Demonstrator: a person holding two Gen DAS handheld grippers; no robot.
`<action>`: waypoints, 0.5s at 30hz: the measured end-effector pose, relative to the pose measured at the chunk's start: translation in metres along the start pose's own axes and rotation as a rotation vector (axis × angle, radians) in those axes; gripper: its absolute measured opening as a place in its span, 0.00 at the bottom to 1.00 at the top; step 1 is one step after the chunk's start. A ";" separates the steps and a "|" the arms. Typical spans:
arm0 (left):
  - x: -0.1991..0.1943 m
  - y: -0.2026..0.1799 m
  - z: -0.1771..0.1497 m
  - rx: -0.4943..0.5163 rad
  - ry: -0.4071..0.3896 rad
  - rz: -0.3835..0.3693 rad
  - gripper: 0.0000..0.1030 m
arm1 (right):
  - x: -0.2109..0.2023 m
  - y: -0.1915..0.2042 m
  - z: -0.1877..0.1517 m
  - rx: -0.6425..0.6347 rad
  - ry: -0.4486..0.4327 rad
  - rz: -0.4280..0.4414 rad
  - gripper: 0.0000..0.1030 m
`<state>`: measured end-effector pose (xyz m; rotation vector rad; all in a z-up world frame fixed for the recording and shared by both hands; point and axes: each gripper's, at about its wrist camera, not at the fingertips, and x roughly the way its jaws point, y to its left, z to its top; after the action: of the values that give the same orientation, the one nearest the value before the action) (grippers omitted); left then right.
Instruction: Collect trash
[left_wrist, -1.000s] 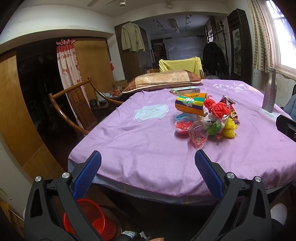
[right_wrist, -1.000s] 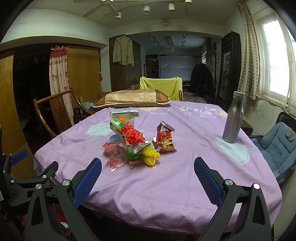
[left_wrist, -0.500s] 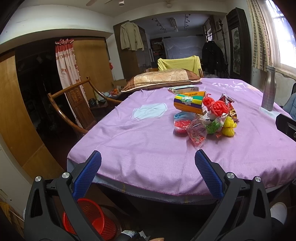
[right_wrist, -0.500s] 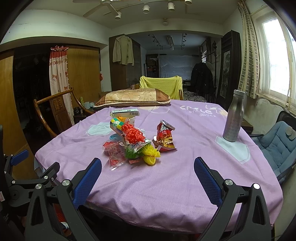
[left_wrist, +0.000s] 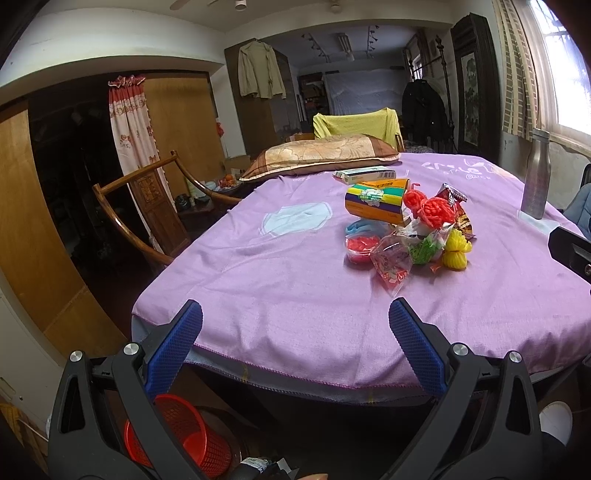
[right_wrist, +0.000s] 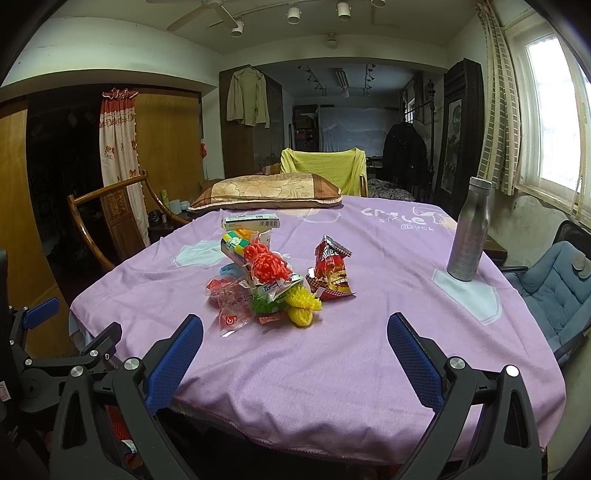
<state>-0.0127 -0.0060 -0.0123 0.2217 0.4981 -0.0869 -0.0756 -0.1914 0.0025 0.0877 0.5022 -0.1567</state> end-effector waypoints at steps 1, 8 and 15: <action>0.000 -0.001 -0.001 0.000 0.001 -0.001 0.94 | 0.000 0.000 0.000 0.000 -0.001 -0.001 0.95; 0.002 0.000 -0.001 0.003 0.009 -0.003 0.94 | 0.003 0.000 0.000 -0.001 0.006 0.004 0.95; 0.003 -0.001 0.000 0.004 0.010 -0.003 0.94 | 0.005 0.000 -0.001 0.001 0.010 0.007 0.95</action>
<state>-0.0104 -0.0067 -0.0141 0.2251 0.5084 -0.0896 -0.0719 -0.1918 -0.0010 0.0908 0.5113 -0.1498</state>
